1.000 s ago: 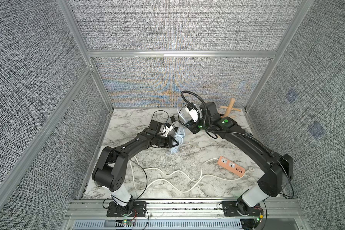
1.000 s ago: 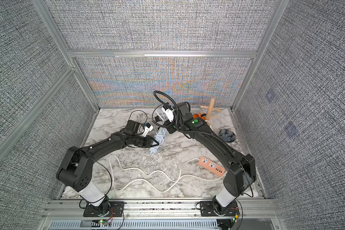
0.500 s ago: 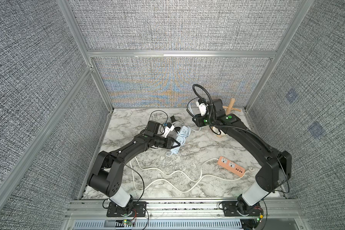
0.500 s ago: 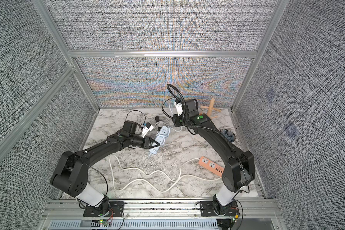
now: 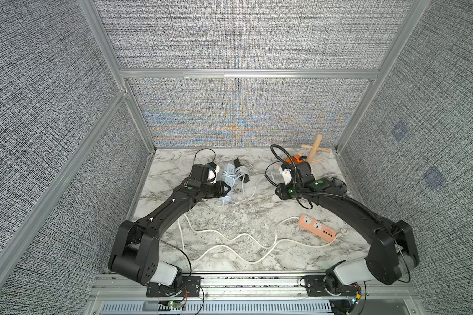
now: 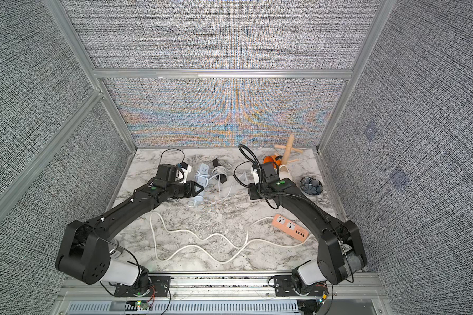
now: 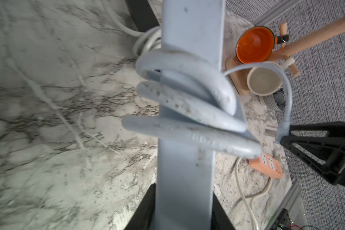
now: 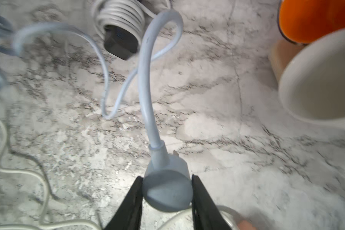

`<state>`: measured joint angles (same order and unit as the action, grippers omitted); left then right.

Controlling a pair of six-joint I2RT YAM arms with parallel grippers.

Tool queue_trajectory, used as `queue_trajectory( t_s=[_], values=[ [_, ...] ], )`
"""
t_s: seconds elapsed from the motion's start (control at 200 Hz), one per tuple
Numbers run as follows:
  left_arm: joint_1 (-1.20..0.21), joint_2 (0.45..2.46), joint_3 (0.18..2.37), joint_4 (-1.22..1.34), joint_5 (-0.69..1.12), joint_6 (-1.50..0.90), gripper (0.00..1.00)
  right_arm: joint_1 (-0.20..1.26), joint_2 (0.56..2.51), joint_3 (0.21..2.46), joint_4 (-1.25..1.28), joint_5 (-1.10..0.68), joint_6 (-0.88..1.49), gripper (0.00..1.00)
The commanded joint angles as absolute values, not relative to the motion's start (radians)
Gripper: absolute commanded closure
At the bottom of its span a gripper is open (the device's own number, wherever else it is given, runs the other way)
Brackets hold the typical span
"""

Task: Unwrap the cord wrapped around the power strip
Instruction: Unwrap the power cord from the power strip.

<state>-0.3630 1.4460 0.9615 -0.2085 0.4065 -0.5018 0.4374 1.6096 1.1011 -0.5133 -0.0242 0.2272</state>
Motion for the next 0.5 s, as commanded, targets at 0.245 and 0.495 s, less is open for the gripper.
queue_trajectory(
  t_s=[0.245, 0.495],
  values=[
    [-0.279, 1.36, 0.923, -0.177, 0.427, -0.527, 1.0, 0.423, 1.67, 0.97, -0.508, 0.04, 0.252, 0.84],
    [-0.279, 1.409, 0.956, -0.189, 0.631, -0.484, 1.0, 0.43, 1.588, 0.995, -0.456, -0.1, 0.179, 0.43]
  ],
)
